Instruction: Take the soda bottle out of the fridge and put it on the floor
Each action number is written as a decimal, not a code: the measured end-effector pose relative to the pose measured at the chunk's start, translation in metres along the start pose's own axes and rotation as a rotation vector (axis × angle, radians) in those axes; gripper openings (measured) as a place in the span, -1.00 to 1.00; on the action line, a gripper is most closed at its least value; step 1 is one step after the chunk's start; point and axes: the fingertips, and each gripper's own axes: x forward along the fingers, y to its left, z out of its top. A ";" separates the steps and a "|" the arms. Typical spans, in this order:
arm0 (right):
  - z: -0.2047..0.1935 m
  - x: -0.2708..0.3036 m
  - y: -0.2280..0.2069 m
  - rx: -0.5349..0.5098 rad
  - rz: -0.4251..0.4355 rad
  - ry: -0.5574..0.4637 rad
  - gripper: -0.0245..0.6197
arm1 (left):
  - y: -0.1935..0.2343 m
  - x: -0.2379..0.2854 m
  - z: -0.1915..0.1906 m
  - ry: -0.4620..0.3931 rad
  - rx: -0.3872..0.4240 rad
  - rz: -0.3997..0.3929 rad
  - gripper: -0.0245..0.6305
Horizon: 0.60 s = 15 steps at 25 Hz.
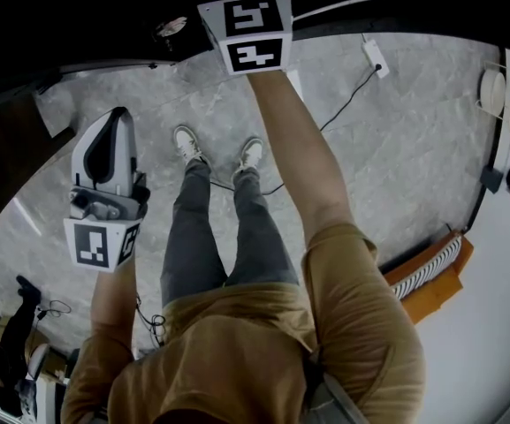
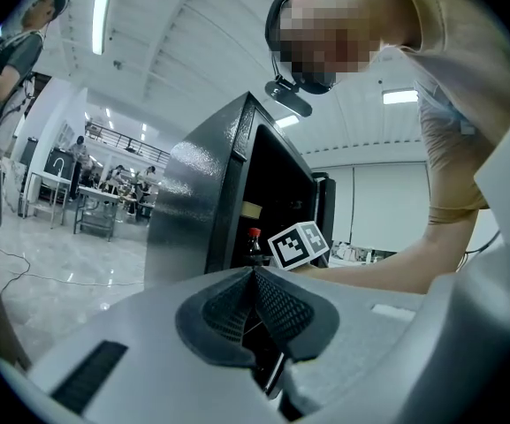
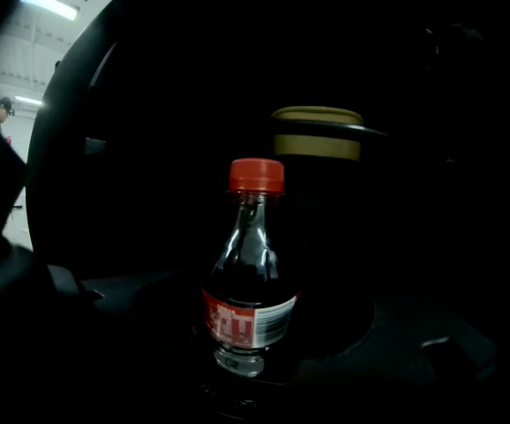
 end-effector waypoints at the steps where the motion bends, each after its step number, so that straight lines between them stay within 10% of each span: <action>1: 0.004 -0.004 -0.001 -0.003 -0.002 -0.004 0.00 | -0.001 0.000 0.000 0.001 0.000 -0.003 -0.92; 15: 0.034 -0.104 -0.015 -0.026 0.026 -0.097 0.00 | -0.043 0.017 0.008 -0.018 0.032 0.003 -0.92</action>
